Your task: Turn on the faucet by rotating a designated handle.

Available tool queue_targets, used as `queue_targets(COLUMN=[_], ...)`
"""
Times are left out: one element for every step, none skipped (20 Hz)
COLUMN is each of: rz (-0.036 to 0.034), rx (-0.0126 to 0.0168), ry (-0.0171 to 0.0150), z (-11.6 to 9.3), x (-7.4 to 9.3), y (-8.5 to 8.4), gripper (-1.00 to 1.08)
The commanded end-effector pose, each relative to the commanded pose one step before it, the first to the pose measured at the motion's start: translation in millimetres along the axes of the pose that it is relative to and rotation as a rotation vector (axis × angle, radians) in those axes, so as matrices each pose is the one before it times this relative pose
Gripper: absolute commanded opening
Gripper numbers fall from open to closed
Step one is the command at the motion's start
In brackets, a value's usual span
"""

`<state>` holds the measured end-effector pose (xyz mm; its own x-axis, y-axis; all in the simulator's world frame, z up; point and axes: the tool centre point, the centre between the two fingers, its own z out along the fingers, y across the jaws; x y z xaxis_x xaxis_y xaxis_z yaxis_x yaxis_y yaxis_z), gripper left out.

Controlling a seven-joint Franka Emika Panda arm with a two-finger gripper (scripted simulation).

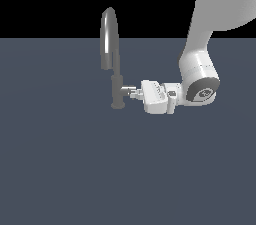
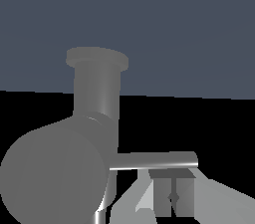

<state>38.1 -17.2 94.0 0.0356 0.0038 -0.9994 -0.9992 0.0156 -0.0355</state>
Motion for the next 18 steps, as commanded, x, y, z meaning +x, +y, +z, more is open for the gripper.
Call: queue_targets(rz=[0.00670,0.00302,0.00302,0.00298,0.00294,0.00294,0.00290,0.00286,0.00286,0.00278,0.00282,0.00274,0.00000,-0.05667,0.00346,0.00342,0.00339,0.00339], rx=[0.00103,0.00030,0.00030,0.00030,0.00029,0.00029,0.00029,0.00028,0.00028,0.00028,0.00028,0.00027,0.00000,-0.01263,0.00077,0.00076,0.00075,0.00075], ry=[0.00127,0.00029,0.00029,0.00029,0.00028,0.00028,0.00028,0.00028,0.00028,0.00027,0.00027,0.00027,0.00000,-0.01280,0.00077,0.00076,0.00075,0.00075], z=[-0.10,-0.02,-0.02,-0.02,-0.02,-0.02,-0.03,-0.03,-0.03,-0.03,-0.03,-0.04,0.00,-3.86,0.21,0.21,0.20,0.20], x=[8.48,4.42,4.40,4.36,4.31,4.28,4.24,4.19,4.16,4.09,4.08,4.00,0.00,-38.71,3.44,3.41,3.37,3.36], y=[-0.16,-0.34,-0.34,-0.34,-0.34,-0.34,-0.34,-0.33,-0.33,-0.33,-0.34,-0.34,0.00,-10.27,-0.97,-0.96,-0.95,-0.95], gripper=[-1.00,-1.00,-1.00,-1.00,-1.00,-1.00,-1.00,-1.00,-1.00,-1.00,-1.00,-1.00,-1.00,-1.00,-1.00,-1.00,-1.00,-1.00])
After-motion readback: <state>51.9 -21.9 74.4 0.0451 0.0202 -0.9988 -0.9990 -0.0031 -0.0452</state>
